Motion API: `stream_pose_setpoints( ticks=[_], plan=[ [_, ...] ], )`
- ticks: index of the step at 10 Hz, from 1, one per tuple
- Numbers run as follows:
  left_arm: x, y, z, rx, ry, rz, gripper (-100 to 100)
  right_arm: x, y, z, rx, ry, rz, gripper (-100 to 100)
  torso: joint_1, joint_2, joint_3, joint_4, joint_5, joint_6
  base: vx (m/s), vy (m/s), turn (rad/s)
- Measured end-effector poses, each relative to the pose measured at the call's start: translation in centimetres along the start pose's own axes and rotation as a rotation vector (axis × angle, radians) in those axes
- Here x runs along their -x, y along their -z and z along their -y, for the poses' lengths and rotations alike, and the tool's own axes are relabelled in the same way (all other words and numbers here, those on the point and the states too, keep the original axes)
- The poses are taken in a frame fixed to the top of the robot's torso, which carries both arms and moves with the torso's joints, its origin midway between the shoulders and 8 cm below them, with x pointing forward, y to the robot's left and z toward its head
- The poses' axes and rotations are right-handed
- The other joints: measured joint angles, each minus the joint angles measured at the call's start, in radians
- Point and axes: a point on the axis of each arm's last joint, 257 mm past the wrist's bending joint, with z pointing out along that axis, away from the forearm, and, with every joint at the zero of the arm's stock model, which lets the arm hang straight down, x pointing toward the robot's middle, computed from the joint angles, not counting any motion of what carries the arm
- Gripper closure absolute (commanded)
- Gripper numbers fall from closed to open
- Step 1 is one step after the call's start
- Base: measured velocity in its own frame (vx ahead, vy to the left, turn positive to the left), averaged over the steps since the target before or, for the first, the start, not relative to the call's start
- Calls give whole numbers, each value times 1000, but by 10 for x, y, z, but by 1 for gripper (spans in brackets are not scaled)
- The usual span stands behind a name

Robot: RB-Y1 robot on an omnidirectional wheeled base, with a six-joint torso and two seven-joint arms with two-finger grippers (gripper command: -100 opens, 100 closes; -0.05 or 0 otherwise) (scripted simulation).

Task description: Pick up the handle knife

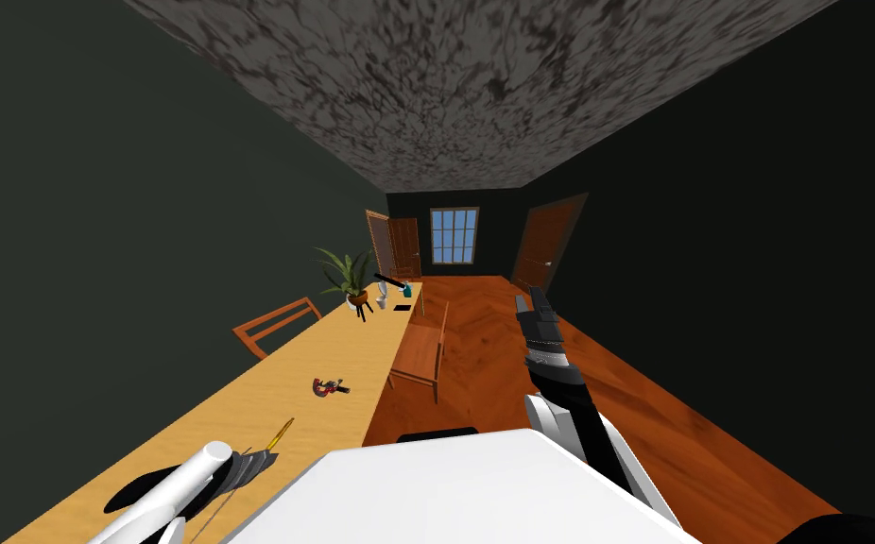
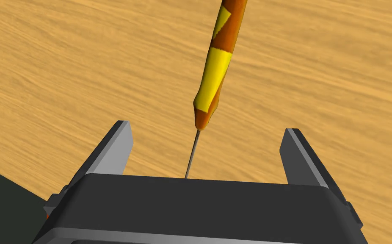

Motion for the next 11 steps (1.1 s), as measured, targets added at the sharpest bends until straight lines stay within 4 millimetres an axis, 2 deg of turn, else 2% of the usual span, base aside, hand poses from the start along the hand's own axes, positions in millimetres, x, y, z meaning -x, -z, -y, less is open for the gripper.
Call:
stream_pose_setpoints(
  ticks=[1,2,6,11],
  plan=[
    [0,0,-1,3,4,0,0,0,0,0,0,0,0,0,-2,3,1,1,0,0,6,5,1],
    [0,0,-1,2,3,0,-100,0,0,0,0,0,0,0,-3,4,2,1,-1,0,7,12,-52],
    [15,0,2,-12,15,3,-100,0,0,0,0,0,0,0,-2,5,3,1,0,0,13,23,-58],
    [46,-2,-1,-21,53,12,-100,0,0,0,0,0,0,0,-2,5,3,1,0,0,16,29,-74]
  ],
)
